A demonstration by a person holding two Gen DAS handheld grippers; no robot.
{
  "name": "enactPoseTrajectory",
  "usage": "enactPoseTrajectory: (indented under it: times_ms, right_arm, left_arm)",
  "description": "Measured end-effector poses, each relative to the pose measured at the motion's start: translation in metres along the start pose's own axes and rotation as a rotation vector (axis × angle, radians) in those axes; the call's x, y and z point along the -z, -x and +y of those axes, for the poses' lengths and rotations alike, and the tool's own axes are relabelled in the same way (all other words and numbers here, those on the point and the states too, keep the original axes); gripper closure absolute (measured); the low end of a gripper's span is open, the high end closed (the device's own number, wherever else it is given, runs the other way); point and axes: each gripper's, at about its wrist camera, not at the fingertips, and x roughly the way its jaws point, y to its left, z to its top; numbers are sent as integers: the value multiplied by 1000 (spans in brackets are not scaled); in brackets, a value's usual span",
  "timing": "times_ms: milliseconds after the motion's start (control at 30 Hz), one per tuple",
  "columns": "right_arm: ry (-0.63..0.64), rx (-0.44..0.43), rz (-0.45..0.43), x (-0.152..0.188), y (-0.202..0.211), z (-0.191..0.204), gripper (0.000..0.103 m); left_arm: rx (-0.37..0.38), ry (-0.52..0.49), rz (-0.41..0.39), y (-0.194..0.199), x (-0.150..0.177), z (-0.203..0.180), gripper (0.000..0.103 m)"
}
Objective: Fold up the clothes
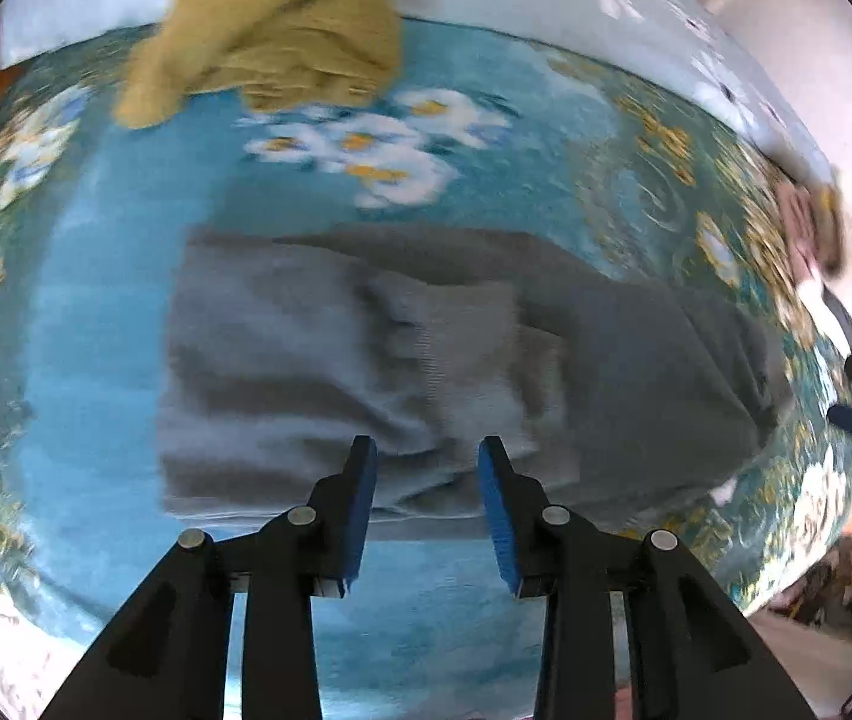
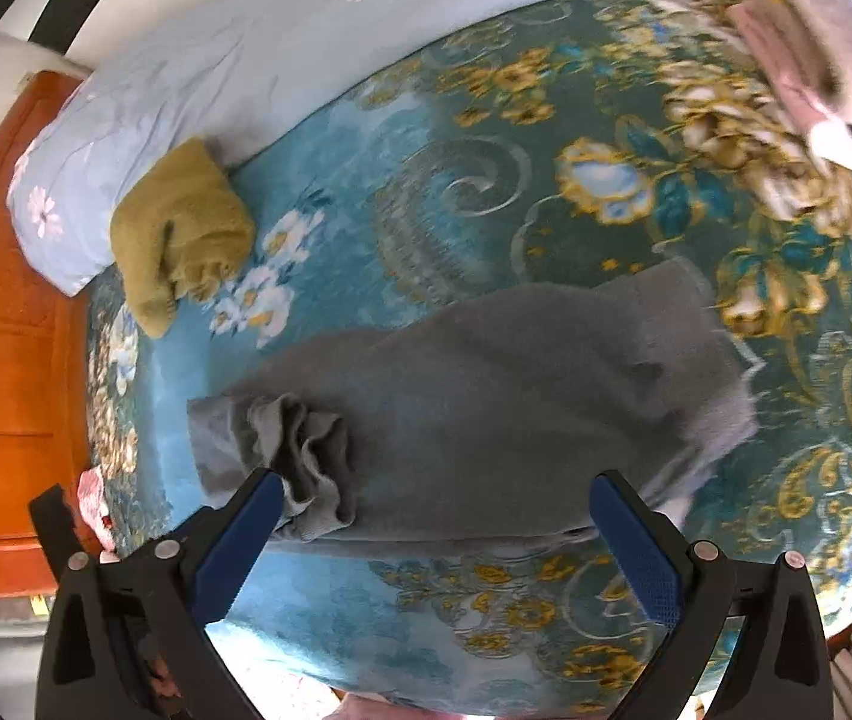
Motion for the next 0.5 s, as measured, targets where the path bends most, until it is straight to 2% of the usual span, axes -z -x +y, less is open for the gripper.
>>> enactPoseTrajectory:
  times_ms: [233,333,500]
  right_arm:
    - [132,-70,126,15,-65,53,0]
    - [178,-96,152,24,-87,74,0]
    - [232,-111,139,22,-111,107,0]
  left_arm:
    - [-70,288,-2,28,8,99,66]
    - [-77,333,9,36,15,127,66]
    - [-77,341,29,38,20,152,66]
